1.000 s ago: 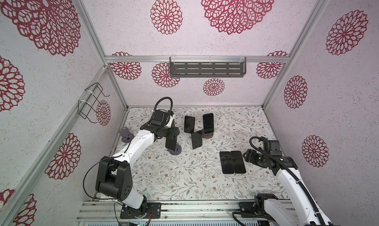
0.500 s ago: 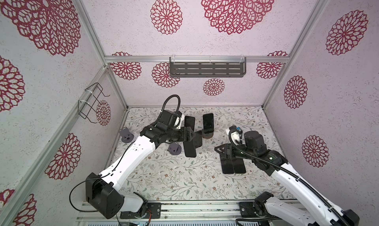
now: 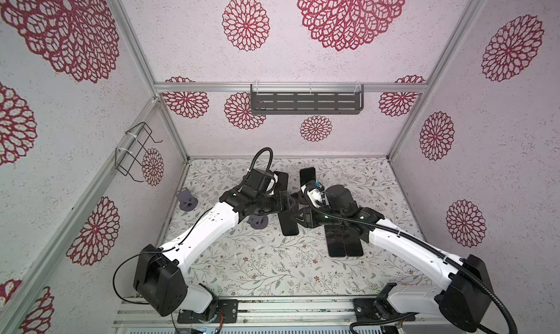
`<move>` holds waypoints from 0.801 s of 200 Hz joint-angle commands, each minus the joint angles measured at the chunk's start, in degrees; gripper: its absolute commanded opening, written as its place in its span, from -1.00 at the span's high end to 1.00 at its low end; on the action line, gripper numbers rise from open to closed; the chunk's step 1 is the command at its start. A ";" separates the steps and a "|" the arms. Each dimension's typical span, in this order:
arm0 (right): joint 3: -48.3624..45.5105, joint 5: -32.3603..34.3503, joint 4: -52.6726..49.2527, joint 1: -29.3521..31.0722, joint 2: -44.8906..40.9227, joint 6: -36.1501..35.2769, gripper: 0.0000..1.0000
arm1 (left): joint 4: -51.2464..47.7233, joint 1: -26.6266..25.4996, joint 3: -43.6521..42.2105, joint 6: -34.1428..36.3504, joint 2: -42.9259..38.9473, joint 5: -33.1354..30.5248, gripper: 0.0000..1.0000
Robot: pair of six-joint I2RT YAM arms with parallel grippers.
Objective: Remove the phone from the phone stand
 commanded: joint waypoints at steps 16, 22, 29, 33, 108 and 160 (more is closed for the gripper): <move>1.72 2.30 3.74 0.50 1.01 1.07 0.53 | 5.14 -0.08 -0.53 -1.41 -1.90 0.13 0.76; 1.70 2.38 3.72 0.47 1.21 0.94 0.54 | 5.39 -0.04 -0.65 -1.41 -1.94 0.25 0.76; 1.74 2.41 3.49 0.48 1.43 0.66 0.56 | 5.52 -0.11 -0.75 -1.41 -1.99 0.30 0.75; 1.83 2.43 3.19 0.43 1.50 0.43 0.61 | 5.57 -0.11 -0.83 -1.34 -2.02 0.30 0.74; -0.24 2.62 5.15 -0.41 -2.23 -0.50 1.00 | 27.45 2.04 -12.68 -7.60 -8.35 7.70 -0.58; -5.26 -2.55 1.43 -9.35 -12.27 0.10 1.00 | 44.90 5.54 -20.98 -11.63 -13.33 18.92 -0.95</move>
